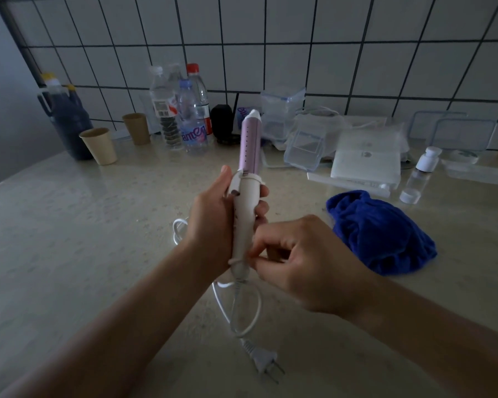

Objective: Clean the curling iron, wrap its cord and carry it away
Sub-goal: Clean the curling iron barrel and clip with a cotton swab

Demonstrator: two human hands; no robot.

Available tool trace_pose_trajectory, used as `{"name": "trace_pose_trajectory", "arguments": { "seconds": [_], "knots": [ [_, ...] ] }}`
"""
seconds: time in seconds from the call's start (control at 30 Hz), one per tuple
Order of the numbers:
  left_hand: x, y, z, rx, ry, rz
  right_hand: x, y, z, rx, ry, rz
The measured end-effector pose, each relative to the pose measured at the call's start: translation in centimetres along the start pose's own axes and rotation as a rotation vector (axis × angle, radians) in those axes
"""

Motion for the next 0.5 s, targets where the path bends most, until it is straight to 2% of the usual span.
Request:
{"name": "trace_pose_trajectory", "arguments": {
  "seconds": [0.2,0.37,0.5],
  "knots": [
    [-0.1,-0.1,-0.3,-0.012,-0.047,0.016,1.5,-0.6,0.7,-0.060,-0.049,0.169],
    [0.1,0.0,-0.6,0.011,0.029,0.033,-0.3,0.0,0.1,-0.064,-0.061,0.031],
    [0.2,-0.2,-0.7,-0.006,-0.025,0.010,1.1,-0.6,0.4,-0.106,-0.077,0.135]
  ]
}}
Point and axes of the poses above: each hand's wrist, its own y-axis away from the middle knuckle, its own x-axis out of the back of the hand, z = x × y, the point moved 1 cm from there along -y, towards the middle knuckle, and after that the axes turned 6 degrees about -z, right-handed, at the moved point
